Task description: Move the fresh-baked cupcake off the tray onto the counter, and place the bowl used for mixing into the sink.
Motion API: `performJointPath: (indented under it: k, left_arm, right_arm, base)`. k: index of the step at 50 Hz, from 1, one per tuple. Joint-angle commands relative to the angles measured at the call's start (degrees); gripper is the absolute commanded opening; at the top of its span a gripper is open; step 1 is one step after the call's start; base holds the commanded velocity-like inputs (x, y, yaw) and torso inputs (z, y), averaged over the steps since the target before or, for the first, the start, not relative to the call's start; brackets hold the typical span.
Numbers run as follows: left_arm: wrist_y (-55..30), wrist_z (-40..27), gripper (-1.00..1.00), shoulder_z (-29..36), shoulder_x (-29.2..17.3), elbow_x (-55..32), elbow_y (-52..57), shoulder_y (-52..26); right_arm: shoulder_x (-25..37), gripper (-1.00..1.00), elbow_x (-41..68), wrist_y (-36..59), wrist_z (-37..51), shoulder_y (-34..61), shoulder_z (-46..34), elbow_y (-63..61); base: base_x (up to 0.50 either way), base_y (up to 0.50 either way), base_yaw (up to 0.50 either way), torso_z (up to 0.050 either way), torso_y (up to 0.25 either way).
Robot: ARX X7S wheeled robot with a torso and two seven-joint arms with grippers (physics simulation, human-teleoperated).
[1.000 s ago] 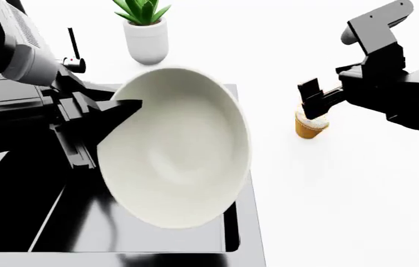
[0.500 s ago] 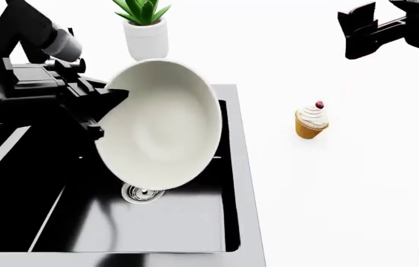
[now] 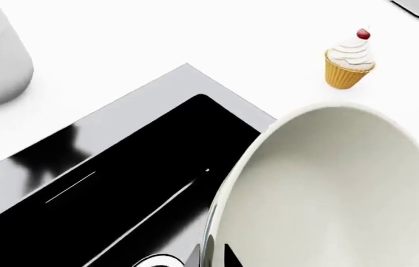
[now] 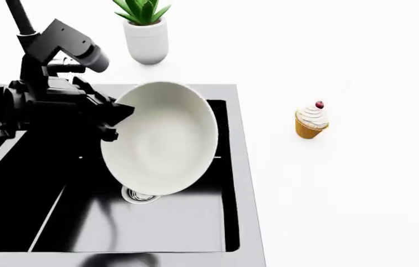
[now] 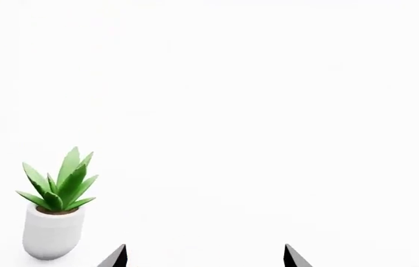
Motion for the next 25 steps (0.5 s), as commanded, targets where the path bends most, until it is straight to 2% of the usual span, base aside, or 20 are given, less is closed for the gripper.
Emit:
performJointPath:
  k: [1, 16, 25]
  left_arm:
    - [-3.4, -0.8, -1.0, 2.2, 2.4, 1.1, -5.2, -1.8]
    - [-3.8, 4.8, -1.0, 9.3, 8.5, 7.1, -13.2, -3.1]
    - [-5.2, 9.3, -1.0, 17.9, 11.4, 14.3, -17.1, -6.4]
  right_arm:
    - [1.0, 1.0, 1.6, -0.7, 0.9, -0.5, 2.2, -1.9]
    - [0.9, 1.0, 2.7, -0.6, 1.2, 0.1, 3.1, -2.7]
    - [1.6, 1.0, 3.8, -0.9, 1.8, -1.0, 4.2, -3.9]
  base:
    - [0.0, 0.0, 0.0, 0.0, 0.0]
    - [0.0, 0.0, 0.0, 0.0, 0.0]
    - [0.0, 0.0, 0.0, 0.0, 0.001]
